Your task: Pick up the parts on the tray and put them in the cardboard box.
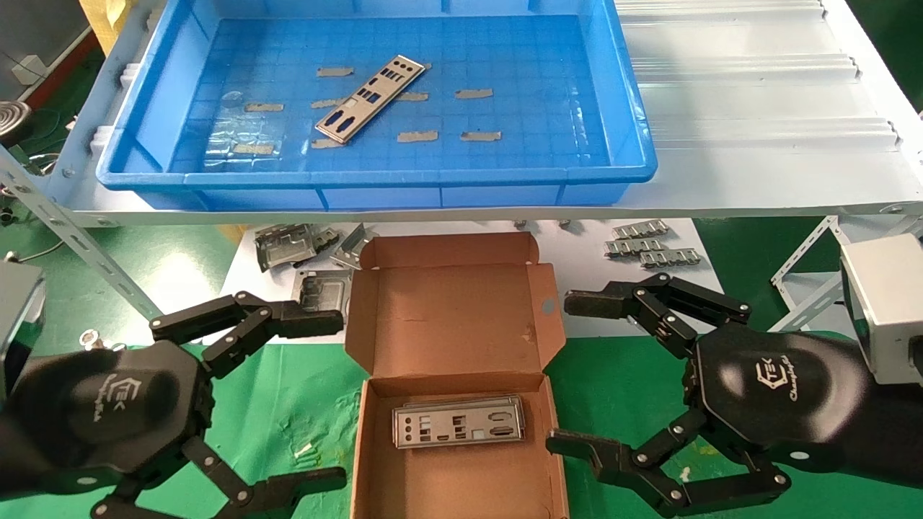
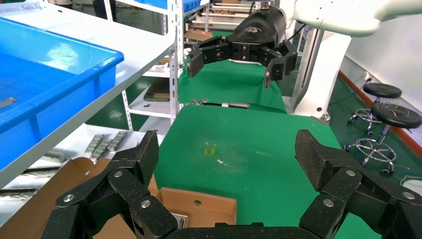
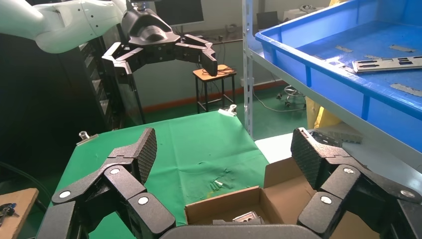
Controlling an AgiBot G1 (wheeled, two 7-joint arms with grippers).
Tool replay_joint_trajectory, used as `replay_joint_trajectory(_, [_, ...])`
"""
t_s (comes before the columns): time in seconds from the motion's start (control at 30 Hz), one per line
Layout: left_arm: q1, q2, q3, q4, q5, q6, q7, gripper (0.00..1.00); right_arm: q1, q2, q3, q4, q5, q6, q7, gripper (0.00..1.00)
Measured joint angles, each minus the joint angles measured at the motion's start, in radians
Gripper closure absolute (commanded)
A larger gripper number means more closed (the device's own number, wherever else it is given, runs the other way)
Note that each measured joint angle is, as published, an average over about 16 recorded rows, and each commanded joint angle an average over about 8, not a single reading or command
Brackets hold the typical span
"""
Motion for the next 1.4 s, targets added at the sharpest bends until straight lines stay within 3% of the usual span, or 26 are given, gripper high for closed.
replay_joint_trajectory(1.4, [0.000,0.000,0.000,0.000,0.000,0.000,0.000,0.00,0.000,0.000,0.000,0.000,0.000,0.000,0.000,0.00])
